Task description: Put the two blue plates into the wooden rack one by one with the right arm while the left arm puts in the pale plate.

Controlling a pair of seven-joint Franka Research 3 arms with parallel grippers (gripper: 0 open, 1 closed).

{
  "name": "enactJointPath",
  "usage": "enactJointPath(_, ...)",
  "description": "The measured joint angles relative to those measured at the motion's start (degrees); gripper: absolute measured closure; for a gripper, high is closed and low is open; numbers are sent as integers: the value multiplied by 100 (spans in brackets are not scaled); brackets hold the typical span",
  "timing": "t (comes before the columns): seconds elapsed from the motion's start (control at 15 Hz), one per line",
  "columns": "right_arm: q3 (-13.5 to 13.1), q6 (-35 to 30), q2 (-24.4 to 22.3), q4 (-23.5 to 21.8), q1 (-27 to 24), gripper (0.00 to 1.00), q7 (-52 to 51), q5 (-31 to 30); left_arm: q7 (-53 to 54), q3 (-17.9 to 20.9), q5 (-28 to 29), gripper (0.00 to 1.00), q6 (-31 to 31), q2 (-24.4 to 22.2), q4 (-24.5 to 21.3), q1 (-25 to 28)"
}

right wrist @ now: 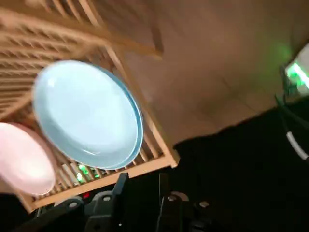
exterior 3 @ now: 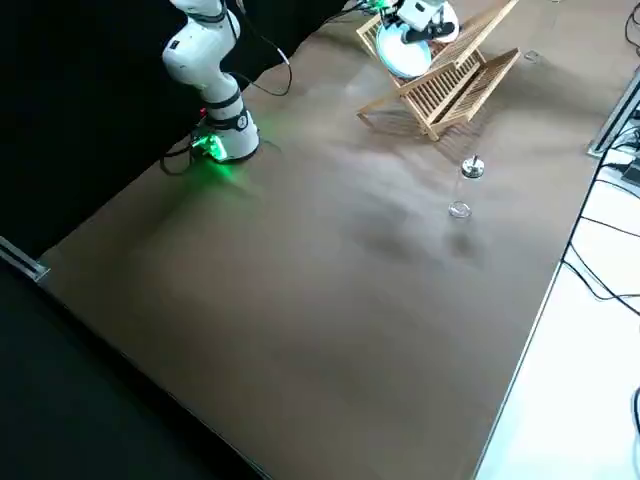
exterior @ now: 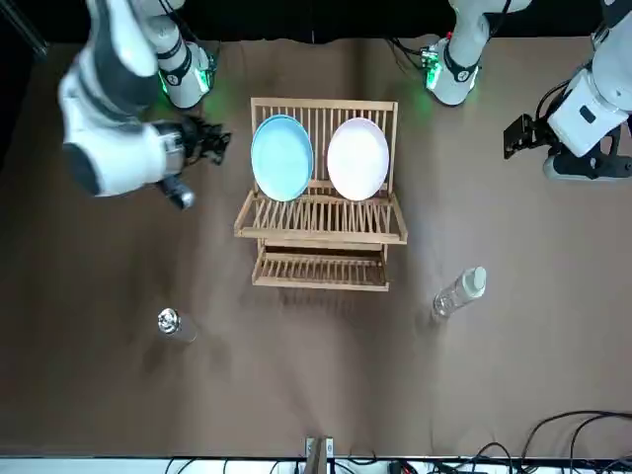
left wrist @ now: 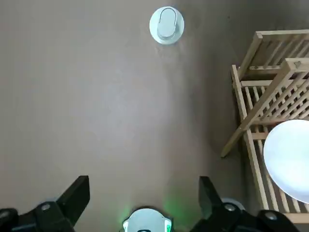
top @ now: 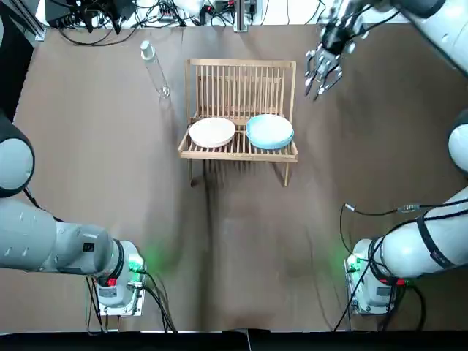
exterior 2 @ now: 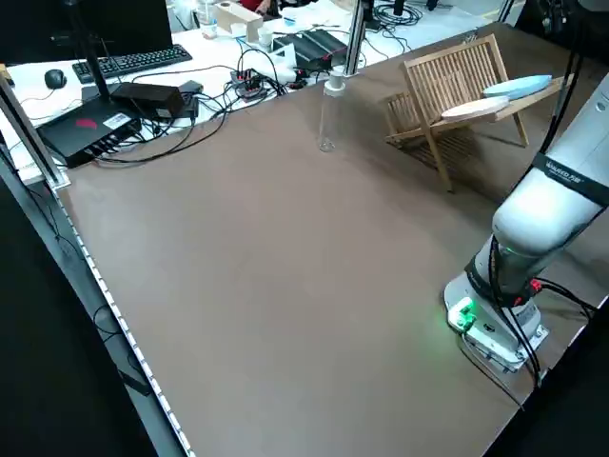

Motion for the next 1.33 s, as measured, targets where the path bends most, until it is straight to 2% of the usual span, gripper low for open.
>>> enactJointPath(0.33, -42, -209, -2, 706, -1014, 67, -1914, -980, -12, 2, 0, 0, 0, 0, 2, 2)
enactJointPath(0.47, -45, -406, -6, 887, -1336, 67, -2885, -1293, -13, 2, 0, 0, 0, 0, 2, 2)
enactJointPath(0.53, -47, -606, -11, 988, -1636, 67, -3803, -1652, -13, 2, 0, 0, 0, 0, 2, 2)
enactJointPath(0.67, -50, -716, -28, 1089, -1865, 66, -4546, -1923, -13, 2, 0, 0, 0, 0, 2, 3)
enactJointPath(0.8, -50, -774, -81, 1235, -1948, 63, -4925, -2087, -13, 2, 0, 0, 0, 0, 2, 3)
enactJointPath(0.87, -45, -842, -116, 1326, -1949, 55, -5047, -2138, -13, 2, 0, 0, 0, 0, 2, 3)
enactJointPath(1.0, -19, -947, -177, 1521, -1943, 51, -5255, -2229, -13, 3, 0, 0, 0, 0, 2, 3)
enactJointPath(1.13, -20, -964, -233, 1707, -1922, 41, -5345, -2263, -13, 3, 0, 0, 0, 0, 2, 3)
enactJointPath(1.2, -91, -964, -269, 1791, -1837, 41, -5354, -2266, -13, 3, 0, 0, 0, 0, 2, 3)
enactJointPath(1.27, -290, -963, -319, 1859, -1613, 39, -5354, -2266, -13, 3, 0, 0, 0, 0, 2, 4)
enactJointPath(1.33, -620, -950, -386, 1902, -1266, 39, -5354, -2268, -13, 3, 0, 0, 0, 0, 2, 4)
